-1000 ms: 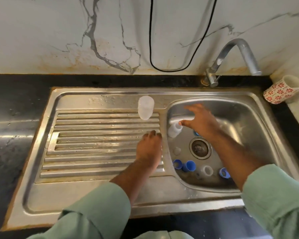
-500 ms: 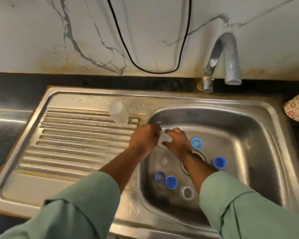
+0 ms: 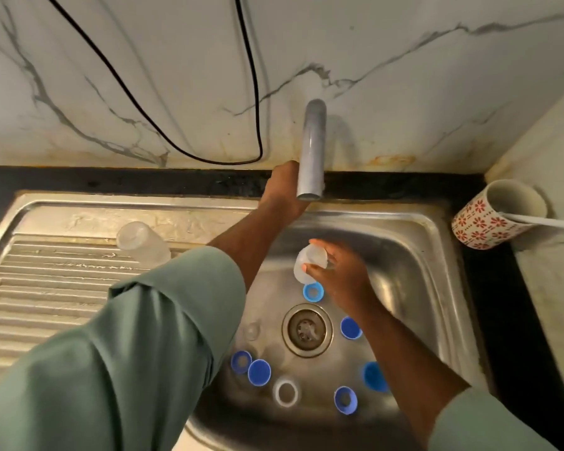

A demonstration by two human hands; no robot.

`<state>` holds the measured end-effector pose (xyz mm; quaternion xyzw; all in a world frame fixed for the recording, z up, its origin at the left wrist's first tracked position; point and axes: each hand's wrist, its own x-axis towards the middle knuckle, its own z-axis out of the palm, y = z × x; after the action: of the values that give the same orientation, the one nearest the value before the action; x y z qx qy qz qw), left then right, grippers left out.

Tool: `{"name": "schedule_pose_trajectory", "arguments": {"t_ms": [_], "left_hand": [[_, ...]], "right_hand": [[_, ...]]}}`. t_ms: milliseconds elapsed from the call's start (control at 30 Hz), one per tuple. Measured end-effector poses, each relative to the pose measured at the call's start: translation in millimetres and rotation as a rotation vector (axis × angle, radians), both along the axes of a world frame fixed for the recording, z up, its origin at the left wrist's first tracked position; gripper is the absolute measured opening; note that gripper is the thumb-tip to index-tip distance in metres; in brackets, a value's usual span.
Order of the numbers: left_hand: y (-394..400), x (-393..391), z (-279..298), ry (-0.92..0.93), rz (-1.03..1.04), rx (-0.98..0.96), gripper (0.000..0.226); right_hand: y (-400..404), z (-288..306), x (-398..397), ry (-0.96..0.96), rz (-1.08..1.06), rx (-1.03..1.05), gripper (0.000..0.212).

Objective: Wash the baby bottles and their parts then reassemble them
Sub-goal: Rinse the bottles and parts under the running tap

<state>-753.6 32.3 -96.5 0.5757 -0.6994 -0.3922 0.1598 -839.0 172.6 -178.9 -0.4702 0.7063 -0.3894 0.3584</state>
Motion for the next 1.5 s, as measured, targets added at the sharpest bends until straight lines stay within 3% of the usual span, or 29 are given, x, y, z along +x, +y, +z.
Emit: {"name": "schedule_pose_trajectory", "arguments": {"t_ms": [33, 133, 200, 233, 333, 433, 533, 633, 767, 900, 967, 1167, 1300, 1500], "left_hand": [[-1, 0, -2, 0.035, 0.050, 0.049, 0.035], [6, 7, -1, 0.442, 0.355, 0.343, 0.029], [13, 13, -2, 0.585, 0.471, 0.470, 0.011], [13, 14, -4, 0.587, 0.482, 0.486, 0.003], [11, 18, -2, 0.450, 0.460, 0.467, 0.023], [1, 18, 8, 0.327, 0.400, 0.500, 0.017], [-6, 20, 15, 0.396, 0.452, 0.626, 0.017], [-6, 21, 13, 0.422, 0.491, 0.682, 0.015], [-8, 19, 6, 0.405, 0.536, 0.626, 0.016], [-7, 15, 9, 0.458, 0.565, 0.575, 0.016], [-4, 17, 9, 0.422, 0.564, 0.562, 0.015], [-8, 14, 7, 0.229, 0.521, 0.476, 0.023], [-6, 15, 8, 0.221, 0.502, 0.455, 0.025], [-7, 17, 7, 0.215, 0.507, 0.432, 0.024]], "right_hand": [[-1, 3, -1, -0.045, -0.002, 0.016, 0.047], [0, 5, -1, -0.143, -0.002, -0.004, 0.049], [0, 6, 2, -0.110, 0.005, -0.019, 0.050], [-1, 6, 4, -0.093, 0.003, -0.020, 0.050], [-1, 3, 6, -0.064, 0.001, -0.017, 0.046], [3, 1, 6, -0.060, -0.024, -0.030, 0.043], [5, 0, 11, 0.047, -0.045, -0.095, 0.038], [8, -12, 17, 0.054, 0.010, -0.021, 0.037], [11, -18, 15, -0.054, -0.076, 0.005, 0.044], [5, -28, 13, -0.327, -0.184, 0.055, 0.039], [2, -38, 15, -0.364, -0.111, 0.130, 0.030], [-10, -51, 1, -0.561, -0.184, 0.194, 0.034], [-12, -57, 0, -0.639, -0.264, 0.239, 0.010], [-10, -59, -6, -0.761, -0.367, 0.202, 0.009]]}}
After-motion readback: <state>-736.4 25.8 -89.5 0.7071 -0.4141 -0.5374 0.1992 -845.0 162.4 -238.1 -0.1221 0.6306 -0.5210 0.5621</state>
